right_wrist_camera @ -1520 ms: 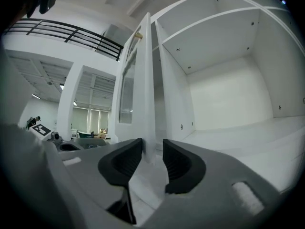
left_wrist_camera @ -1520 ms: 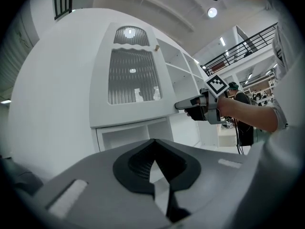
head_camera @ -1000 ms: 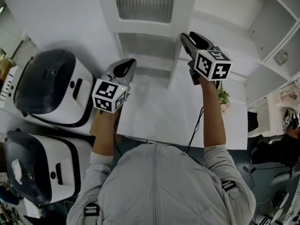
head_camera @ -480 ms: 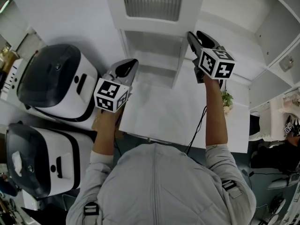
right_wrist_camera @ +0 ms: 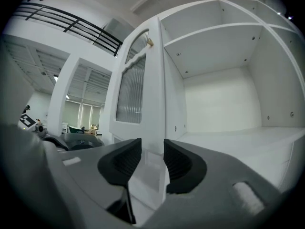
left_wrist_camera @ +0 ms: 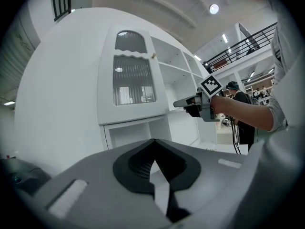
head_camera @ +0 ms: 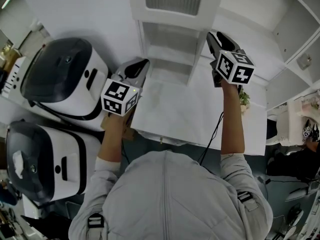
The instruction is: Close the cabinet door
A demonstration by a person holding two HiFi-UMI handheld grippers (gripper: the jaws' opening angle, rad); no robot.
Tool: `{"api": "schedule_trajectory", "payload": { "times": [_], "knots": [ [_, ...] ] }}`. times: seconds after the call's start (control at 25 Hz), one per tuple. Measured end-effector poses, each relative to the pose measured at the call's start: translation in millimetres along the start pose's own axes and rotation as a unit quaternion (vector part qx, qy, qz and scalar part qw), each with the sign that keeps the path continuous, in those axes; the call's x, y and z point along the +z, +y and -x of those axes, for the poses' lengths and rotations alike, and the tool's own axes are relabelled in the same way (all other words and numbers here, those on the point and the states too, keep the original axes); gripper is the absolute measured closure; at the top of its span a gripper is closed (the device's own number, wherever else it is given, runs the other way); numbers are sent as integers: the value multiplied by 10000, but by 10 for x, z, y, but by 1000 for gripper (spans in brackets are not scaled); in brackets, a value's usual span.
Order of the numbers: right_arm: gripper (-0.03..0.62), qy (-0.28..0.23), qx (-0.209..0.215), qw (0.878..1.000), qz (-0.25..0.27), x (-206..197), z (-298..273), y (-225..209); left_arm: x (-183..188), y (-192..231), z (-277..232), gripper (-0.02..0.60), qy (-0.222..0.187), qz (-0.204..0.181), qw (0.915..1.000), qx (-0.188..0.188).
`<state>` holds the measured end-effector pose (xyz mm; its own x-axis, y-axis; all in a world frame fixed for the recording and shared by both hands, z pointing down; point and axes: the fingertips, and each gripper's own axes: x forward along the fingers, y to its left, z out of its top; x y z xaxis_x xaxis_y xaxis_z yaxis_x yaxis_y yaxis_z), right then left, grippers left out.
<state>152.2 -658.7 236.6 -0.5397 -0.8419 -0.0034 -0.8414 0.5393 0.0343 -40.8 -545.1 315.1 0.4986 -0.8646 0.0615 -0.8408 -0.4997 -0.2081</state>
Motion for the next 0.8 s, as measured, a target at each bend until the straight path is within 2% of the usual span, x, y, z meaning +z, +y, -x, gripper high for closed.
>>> {"api": "schedule_trajectory", "payload": {
  "times": [0.16,0.28,0.52,0.6,0.68,0.8],
  "knots": [
    [445,56,-116,9999,17,-89,335,215,-22,-116,255,561,-56,11,9999,-115],
    [494,81,-342,9993,141,-168,645,368,-53,-214,435,561,-95,37,9997,-228],
    [517,285,-733,9965,298,-438,1229,778,-65,-388,851,561,-287,-33,9987,-423],
    [533,332,-848,9952,348,-552,1445,954,-116,-397,989,561,-350,24,9985,-421],
    [592,399,-961,9934,476,-663,1649,1141,-165,-393,1136,561,-430,123,9983,-377],
    [592,604,-959,9918,596,-844,1923,1457,-230,-424,1381,561,-483,253,9979,-345]
  ]
}}
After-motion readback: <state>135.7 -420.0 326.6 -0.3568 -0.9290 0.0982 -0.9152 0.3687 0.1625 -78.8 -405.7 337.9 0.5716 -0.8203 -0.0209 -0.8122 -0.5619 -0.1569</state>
